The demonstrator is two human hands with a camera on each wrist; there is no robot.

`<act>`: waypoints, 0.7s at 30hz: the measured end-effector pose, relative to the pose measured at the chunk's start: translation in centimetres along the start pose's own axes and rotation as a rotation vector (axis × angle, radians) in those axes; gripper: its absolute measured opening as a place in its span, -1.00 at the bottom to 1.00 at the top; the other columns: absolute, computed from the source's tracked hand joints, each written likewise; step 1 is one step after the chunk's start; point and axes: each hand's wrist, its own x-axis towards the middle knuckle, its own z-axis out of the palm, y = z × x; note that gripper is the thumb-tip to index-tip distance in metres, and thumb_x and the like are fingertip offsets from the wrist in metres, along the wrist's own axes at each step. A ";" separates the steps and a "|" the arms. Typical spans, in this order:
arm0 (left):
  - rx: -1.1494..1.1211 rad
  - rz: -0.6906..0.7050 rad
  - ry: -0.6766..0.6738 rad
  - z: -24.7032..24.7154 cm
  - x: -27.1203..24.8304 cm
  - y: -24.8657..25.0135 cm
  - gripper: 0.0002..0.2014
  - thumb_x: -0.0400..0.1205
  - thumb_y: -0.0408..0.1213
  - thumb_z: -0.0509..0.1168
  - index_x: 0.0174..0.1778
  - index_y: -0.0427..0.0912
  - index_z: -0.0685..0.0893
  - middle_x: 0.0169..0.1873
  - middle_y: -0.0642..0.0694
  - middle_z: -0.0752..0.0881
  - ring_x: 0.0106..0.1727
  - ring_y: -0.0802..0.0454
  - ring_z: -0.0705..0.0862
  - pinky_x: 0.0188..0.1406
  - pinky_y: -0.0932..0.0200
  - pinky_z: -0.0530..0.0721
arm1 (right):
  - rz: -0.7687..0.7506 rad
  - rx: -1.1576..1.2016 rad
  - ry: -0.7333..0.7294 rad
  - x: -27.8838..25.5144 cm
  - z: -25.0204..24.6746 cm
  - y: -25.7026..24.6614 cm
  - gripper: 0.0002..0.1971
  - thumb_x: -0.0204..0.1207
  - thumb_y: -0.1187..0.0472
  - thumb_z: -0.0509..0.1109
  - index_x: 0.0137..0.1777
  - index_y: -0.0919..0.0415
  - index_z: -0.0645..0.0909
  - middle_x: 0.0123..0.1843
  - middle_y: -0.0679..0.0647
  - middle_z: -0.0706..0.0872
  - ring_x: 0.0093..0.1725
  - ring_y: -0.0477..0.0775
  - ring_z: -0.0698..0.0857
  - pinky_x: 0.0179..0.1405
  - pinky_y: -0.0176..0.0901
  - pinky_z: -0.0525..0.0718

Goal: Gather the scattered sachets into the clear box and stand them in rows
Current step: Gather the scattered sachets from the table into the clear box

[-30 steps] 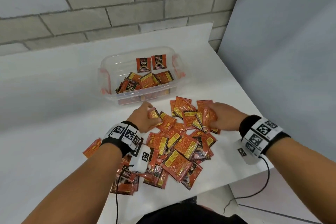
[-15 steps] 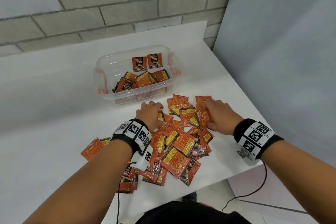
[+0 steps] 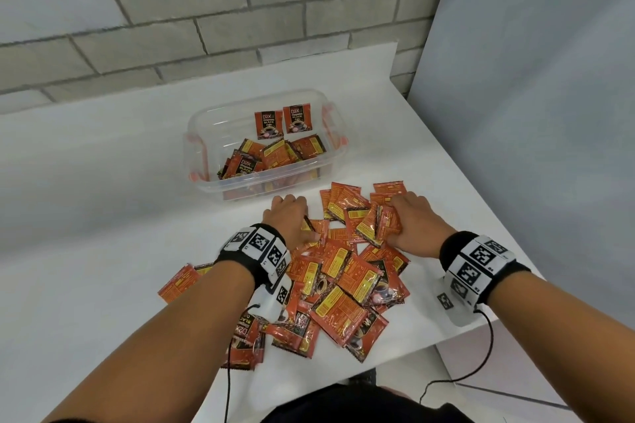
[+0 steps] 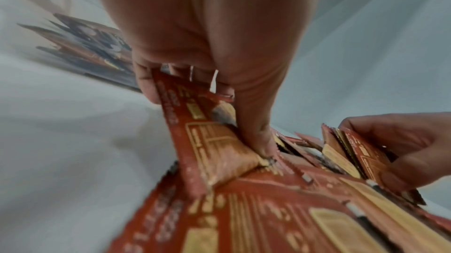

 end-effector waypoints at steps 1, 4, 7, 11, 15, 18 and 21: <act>-0.016 -0.002 -0.006 -0.2 0.0 -0.1 -0.52 0.53 0.01 0.45 0.22 -0.17 0.47 0.17 -0.15 0.57 0.28 -0.15 0.45 0.15 -0.04 0.46 | -0.001 0.026 0.007 0.0 0.0 0.1 -0.43 0.41 0.08 0.48 0.38 0.15 0.38 0.26 0.09 0.45 0.26 0.12 0.40 0.21 0.00 0.52; -0.104 -0.019 -0.005 -1.1 -0.2 -0.7 -0.59 0.55 -0.06 0.46 0.14 -0.13 0.44 0.10 -0.17 0.65 0.05 -0.11 0.59 -0.03 0.06 0.53 | 0.007 0.199 -0.003 -0.5 -0.3 0.5 -0.43 0.42 0.15 0.52 0.38 0.13 0.38 0.13 0.04 0.63 0.05 0.03 0.64 -0.05 -0.15 0.61; -0.165 -0.024 0.035 -2.0 -0.3 -1.1 -0.63 0.55 -0.12 0.47 0.13 -0.11 0.46 0.09 -0.18 0.68 -0.09 -0.03 0.58 -0.19 0.15 0.47 | 0.036 0.299 -0.020 -1.2 -1.4 1.0 -0.42 0.44 0.19 0.52 0.41 0.12 0.35 0.00 -0.03 0.67 -0.16 -0.12 0.66 -0.30 -0.36 0.54; -0.241 0.024 0.076 -3.0 -0.6 0.3 -0.59 0.55 -0.13 0.46 0.25 -0.09 0.49 0.16 -0.09 0.62 0.01 0.04 0.55 -0.08 0.18 0.49 | 0.070 0.330 -0.046 -0.8 -3.1 1.7 -0.32 0.44 0.20 0.51 0.51 0.07 0.27 -0.02 -0.04 0.68 -0.16 -0.15 0.68 -0.27 -0.32 0.60; -0.306 0.105 0.008 -2.6 0.4 4.1 -0.60 0.53 -0.15 0.47 0.23 -0.06 0.53 0.27 -0.08 0.63 0.22 -0.02 0.60 0.10 0.17 0.53 | 0.092 0.363 -0.130 1.2 -3.8 1.7 -0.26 0.39 0.20 0.53 0.53 0.01 0.27 0.09 -0.03 0.69 -0.01 -0.05 0.72 -0.05 -0.15 0.71; -0.239 0.138 -0.067 -1.1 1.6 6.4 -0.42 0.52 -0.14 0.49 0.44 -0.09 0.48 0.38 -0.06 0.60 0.38 -0.03 0.57 0.30 0.13 0.50 | 0.094 0.335 -0.175 2.1 -3.4 1.5 -0.32 0.38 0.21 0.50 0.48 -0.03 0.31 0.07 -0.02 0.70 0.00 0.00 0.72 -0.03 -0.11 0.71; -0.170 0.138 -0.076 0.1 2.6 7.2 -0.28 0.48 -0.14 0.54 0.54 -0.08 0.41 0.43 -0.06 0.58 0.40 -0.05 0.56 0.35 0.08 0.50 | 0.122 0.293 -0.163 2.2 -3.0 1.7 -0.53 0.43 0.18 0.48 0.29 0.06 0.39 0.04 0.06 0.69 -0.01 0.05 0.70 -0.07 -0.11 0.67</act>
